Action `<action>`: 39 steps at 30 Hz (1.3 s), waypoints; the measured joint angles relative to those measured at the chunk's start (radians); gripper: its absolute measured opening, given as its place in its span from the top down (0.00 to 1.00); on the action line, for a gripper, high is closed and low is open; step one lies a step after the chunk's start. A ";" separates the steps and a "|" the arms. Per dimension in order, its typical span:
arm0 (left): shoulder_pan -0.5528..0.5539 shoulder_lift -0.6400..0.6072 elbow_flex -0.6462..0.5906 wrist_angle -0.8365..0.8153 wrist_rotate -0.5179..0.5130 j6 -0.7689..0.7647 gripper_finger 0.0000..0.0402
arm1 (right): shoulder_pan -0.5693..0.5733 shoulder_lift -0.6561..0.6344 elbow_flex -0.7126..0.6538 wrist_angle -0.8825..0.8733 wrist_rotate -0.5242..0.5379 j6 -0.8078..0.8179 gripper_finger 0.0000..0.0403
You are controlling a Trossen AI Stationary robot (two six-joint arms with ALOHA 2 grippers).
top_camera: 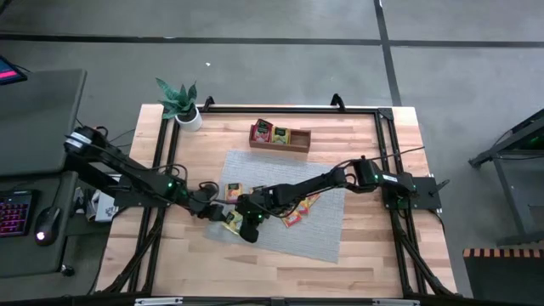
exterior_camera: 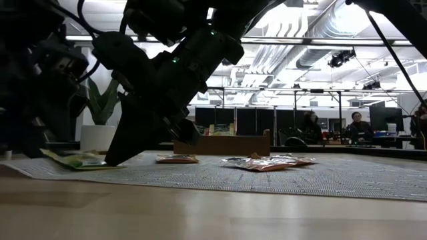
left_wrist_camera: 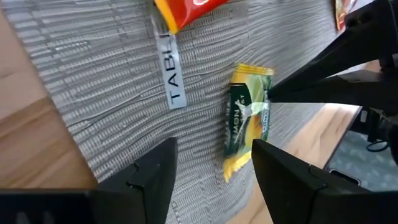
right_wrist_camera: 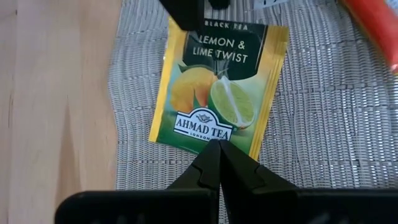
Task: Pick & Place Tea
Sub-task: Put the yellow tea bag into the middle section of the wooden organizer
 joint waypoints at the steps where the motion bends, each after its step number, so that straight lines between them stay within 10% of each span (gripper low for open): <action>1: 0.000 0.013 0.000 0.018 0.001 0.000 0.48 | 0.000 0.000 0.000 0.000 0.001 -0.001 1.00; 39: 0.000 0.055 0.001 0.141 0.018 0.016 0.49 | 0.000 0.000 0.000 0.022 0.005 0.006 1.00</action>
